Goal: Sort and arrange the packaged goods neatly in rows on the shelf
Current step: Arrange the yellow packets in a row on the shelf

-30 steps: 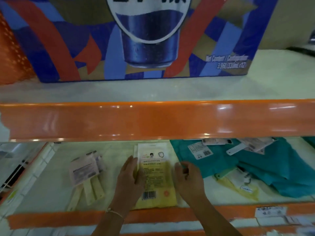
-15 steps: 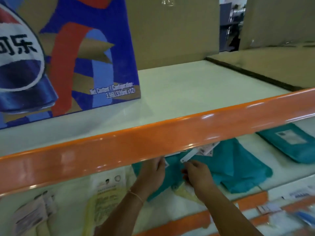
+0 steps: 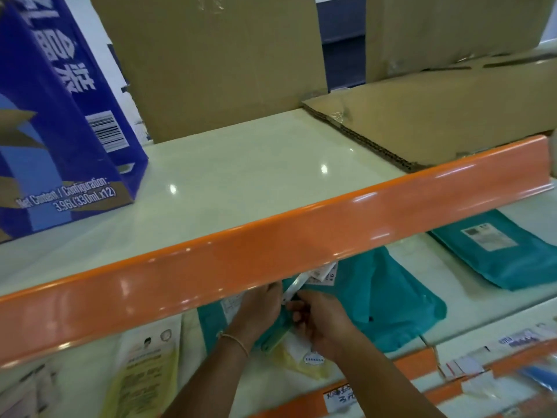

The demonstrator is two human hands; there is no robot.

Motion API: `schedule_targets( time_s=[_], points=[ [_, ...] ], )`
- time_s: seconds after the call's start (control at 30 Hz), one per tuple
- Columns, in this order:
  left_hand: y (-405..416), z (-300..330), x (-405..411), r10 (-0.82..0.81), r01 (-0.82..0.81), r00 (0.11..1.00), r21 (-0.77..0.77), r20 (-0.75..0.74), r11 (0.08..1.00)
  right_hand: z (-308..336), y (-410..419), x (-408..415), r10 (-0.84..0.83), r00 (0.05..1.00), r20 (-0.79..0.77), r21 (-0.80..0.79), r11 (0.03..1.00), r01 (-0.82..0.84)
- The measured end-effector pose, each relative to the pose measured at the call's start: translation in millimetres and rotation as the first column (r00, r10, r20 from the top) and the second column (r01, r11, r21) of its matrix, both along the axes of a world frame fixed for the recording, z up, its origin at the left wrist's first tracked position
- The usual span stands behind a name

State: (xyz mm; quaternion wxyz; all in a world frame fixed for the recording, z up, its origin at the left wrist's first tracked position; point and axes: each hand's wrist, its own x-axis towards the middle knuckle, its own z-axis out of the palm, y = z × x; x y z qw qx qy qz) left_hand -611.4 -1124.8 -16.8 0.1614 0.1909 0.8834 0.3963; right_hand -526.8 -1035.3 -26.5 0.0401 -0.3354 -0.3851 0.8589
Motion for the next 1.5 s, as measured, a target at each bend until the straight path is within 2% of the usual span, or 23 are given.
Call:
schedule_targets(
  time_s=[0.13, 0.3, 0.43, 0.57, 0.63, 0.73, 0.9, 1.03, 1.17, 1.3, 1.37, 1.5],
  points=[
    [3, 11, 8, 0.112, -0.112, 0.994, 0.071, 0.009, 0.991, -3, 3, 0, -0.009, 1.000, 0.002, 0.005, 1.000, 0.009],
    [5, 19, 11, 0.073, -0.070, 0.996, 0.076, -0.044, 0.995, -2, 6, 1, 0.003, 1.000, 0.005, 0.045, 0.999, -0.003],
    [3, 28, 15, 0.113, -0.120, 0.992, 0.153, 0.055, 0.981, -1, 10, 1, 0.036, 0.999, 0.014, 0.113, 0.993, -0.037],
    [-9, 14, 5, 0.082, -0.088, 0.995, -0.088, -0.060, 0.992, 2, 11, 5, 0.036, 0.999, 0.038, 0.229, 0.972, -0.044],
    [-17, 3, 1, 0.127, -0.132, 0.990, -0.083, -0.064, 0.988, 1, 10, 6, 0.045, 0.998, 0.047, 0.348, 0.936, -0.059],
    [-28, -9, -1, 0.302, -0.300, 0.953, 0.088, -0.003, 0.950, -3, 8, 6, 0.049, 0.997, 0.056, 0.478, 0.876, -0.070],
    [-46, -12, 4, 0.375, -0.386, 0.922, 0.172, 0.093, 0.906, -2, -6, 11, 0.137, 0.990, -0.039, 0.514, 0.852, -0.098],
    [-61, -8, -6, 0.451, -0.517, 0.844, 0.216, 0.291, 0.828, -2, -22, 13, 0.309, 0.947, -0.091, 0.490, 0.842, -0.228],
    [-86, -2, -14, 0.432, -0.530, 0.834, 0.278, 0.344, 0.801, -6, -38, 9, 0.434, 0.901, 0.000, 0.581, 0.733, -0.353],
    [-121, -4, -17, 0.412, -0.540, 0.831, 0.365, 0.374, 0.759, -8, -67, -1, 0.455, 0.887, 0.079, 0.685, 0.622, -0.380],
    [-140, -6, -20, 0.410, -0.551, 0.823, 0.380, 0.393, 0.743, -6, -84, -8, 0.463, 0.877, 0.131, 0.775, 0.504, -0.382],
    [-184, -10, -23, 0.429, -0.554, 0.827, 0.401, 0.363, 0.729, -6, -125, -29, 0.476, 0.829, 0.292, 0.882, 0.201, -0.426]
  ],
)
